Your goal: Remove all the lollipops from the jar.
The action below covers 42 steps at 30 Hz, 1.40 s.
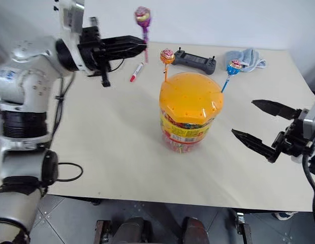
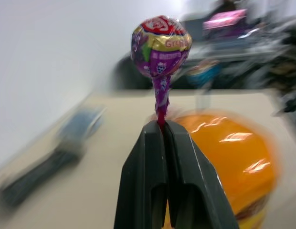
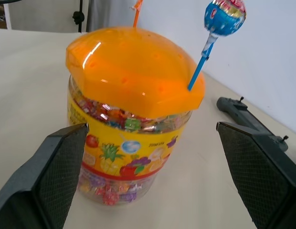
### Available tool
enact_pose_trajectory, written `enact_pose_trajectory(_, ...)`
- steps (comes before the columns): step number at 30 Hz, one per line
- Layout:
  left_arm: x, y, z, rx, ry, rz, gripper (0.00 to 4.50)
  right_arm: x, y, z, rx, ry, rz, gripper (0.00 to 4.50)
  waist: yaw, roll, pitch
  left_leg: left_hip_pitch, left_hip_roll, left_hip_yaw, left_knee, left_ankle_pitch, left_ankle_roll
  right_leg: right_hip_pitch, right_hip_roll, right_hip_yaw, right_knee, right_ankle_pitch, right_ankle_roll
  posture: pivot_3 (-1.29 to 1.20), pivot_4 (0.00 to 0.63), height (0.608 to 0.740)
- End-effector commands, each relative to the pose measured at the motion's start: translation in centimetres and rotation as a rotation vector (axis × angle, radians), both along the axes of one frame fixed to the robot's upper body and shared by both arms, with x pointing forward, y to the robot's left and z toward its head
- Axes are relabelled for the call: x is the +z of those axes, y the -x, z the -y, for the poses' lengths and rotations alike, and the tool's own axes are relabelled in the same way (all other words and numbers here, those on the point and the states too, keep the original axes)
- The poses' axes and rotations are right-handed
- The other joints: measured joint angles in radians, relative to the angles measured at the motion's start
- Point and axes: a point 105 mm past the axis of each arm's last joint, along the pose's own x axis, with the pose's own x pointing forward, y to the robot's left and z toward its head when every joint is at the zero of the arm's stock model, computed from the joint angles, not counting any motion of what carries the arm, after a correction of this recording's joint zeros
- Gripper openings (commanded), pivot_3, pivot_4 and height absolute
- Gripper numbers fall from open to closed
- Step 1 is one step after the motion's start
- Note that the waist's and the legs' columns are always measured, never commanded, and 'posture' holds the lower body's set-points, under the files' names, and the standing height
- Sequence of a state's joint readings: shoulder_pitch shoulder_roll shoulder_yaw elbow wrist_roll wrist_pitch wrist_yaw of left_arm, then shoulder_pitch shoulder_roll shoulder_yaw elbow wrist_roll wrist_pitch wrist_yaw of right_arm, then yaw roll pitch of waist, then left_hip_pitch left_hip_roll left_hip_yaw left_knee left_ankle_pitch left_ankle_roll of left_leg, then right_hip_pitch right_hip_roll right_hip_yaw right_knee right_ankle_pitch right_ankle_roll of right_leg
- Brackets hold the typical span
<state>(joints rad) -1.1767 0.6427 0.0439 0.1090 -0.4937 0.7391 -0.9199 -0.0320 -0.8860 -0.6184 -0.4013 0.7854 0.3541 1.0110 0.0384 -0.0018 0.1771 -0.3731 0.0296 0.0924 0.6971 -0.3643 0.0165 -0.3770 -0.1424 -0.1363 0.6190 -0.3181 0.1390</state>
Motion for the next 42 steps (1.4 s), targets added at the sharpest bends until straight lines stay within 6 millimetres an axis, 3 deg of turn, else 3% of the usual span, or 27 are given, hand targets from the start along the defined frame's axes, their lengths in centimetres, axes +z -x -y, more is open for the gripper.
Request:
enact_pose_trajectory(1,0.5,0.1,-3.2,0.221,-0.003,-0.076,0.03,0.1,-0.3,-0.1,0.024,0.01,-0.006,4.5,-0.001,0.0,0.0,0.0,0.0,0.0,0.0,0.0,0.0,0.0,0.0,0.0,0.0,0.0,0.0,0.0,0.15,0.74)
enact_pose_trajectory(4,-2.0,-0.4,-6.5,0.431,-0.053,-0.23,0.03,0.1,-0.5,-0.4,0.066,0.012,-0.004,4.5,-0.008,0.0,0.0,0.001,0.0,-0.001,0.0,-0.001,0.0,0.0,0.0,0.001,0.001,0.0,0.0,0.0,0.15,0.74)
enact_pose_trajectory(6,-4.7,-0.4,-8.7,0.541,-0.105,-0.362,0.03,0.0,-0.6,-0.8,0.105,0.012,-0.01,4.5,-0.011,0.0,0.0,0.001,0.0,-0.001,0.0,-0.001,0.0,0.0,0.0,0.001,0.001,0.0,0.0,0.0,0.15,0.74)
enact_pose_trajectory(8,-6.3,-0.2,-9.8,0.604,-0.13,-0.433,0.03,0.0,-0.7,-1.1,0.132,0.012,-0.014,4.5,-0.012,0.0,0.0,0.001,0.0,-0.001,0.0,-0.001,0.0,0.0,0.0,0.002,0.001,0.0,0.0,0.0,0.15,0.74)
enact_pose_trajectory(12,-12.9,-0.1,-14.9,0.849,-0.217,-0.675,0.03,-0.2,-0.6,-2.3,0.227,0.033,-0.042,4.5,-0.014,-0.001,0.0,0.001,0.0,-0.001,0.0,-0.001,0.0,-0.001,0.0,0.003,0.001,0.0,0.0,0.0,0.15,0.74)
enact_pose_trajectory(16,-16.3,0.8,-16.8,0.96,-0.32,-0.824,0.03,-0.2,-1.5,-2.3,0.194,0.019,-0.026,4.5,-0.008,-0.006,0.003,0.001,0.0,0.001,0.0,-0.001,-0.001,-0.001,0.0,0.003,0.002,0.0,0.0,0.0,0.15,0.74)
enact_pose_trajectory(19,-17.4,1.0,-17.9,1.021,-0.355,-0.865,0.03,-0.6,-1.6,-2.4,0.191,0.019,-0.035,4.5,-0.003,-0.006,0.004,0.0,0.0,0.0,0.001,-0.002,-0.001,-0.001,0.0,0.003,0.002,0.0,0.0,0.0,0.15,0.74)
enact_pose_trajectory(20,-17.5,1.1,-18.1,1.033,-0.353,-0.883,0.23,-0.6,-1.6,-2.4,0.188,0.019,-0.036,4.5,-0.002,-0.006,0.004,0.0,0.0,0.0,0.001,-0.002,-0.001,-0.001,0.0,0.003,0.002,0.0,0.0,0.0,0.15,0.74)
enact_pose_trajectory(25,-17.1,1.4,-18.1,1.024,-0.35,-0.919,1.57,-0.7,-2.0,-2.2,0.17,0.021,-0.031,4.5,-0.007,-0.006,0.004,0.0,0.0,0.001,0.001,-0.002,-0.001,-0.001,0.0,0.003,0.002,0.0,0.0,0.0,0.15,0.74)
enact_pose_trajectory(29,-15.1,1.4,-17.6,1.015,-0.365,-0.856,2.79,-0.6,-2.1,-2.0,0.16,0.027,-0.022,4.5,-0.009,-0.006,0.004,0.0,0.0,0.001,0.0,-0.002,-0.001,-0.001,0.0,0.003,0.002,0.0,0.0,0.0,0.15,0.74)
enact_pose_trajectory(34,-9.7,1.1,-14.6,0.888,-0.349,-0.652,4.38,0.0,-2.3,-1.5,0.136,0.039,0.0,4.5,-0.008,-0.006,0.004,0.0,0.0,0.001,0.0,-0.002,-0.002,-0.002,0.0,0.003,0.002,0.0,0.0,0.0,0.15,0.74)
enact_pose_trajectory(39,-5.0,-0.6,-8.3,0.541,-0.258,-0.319,4.48,0.4,-2.3,-1.0,0.105,0.045,0.028,4.5,-0.006,-0.006,0.003,0.0,0.0,0.001,0.001,-0.002,-0.002,-0.002,0.0,0.003,0.002,0.0,0.0,0.0,0.15,0.74)
enact_pose_trajectory(42,-3.3,0.0,-4.4,0.219,-0.126,-0.123,4.48,0.8,-2.1,-0.9,0.091,0.04,0.048,4.5,-0.006,-0.006,0.003,-0.001,0.0,0.001,0.002,-0.002,-0.002,-0.002,0.0,0.003,0.002,0.0,0.0,0.0,0.15,0.74)
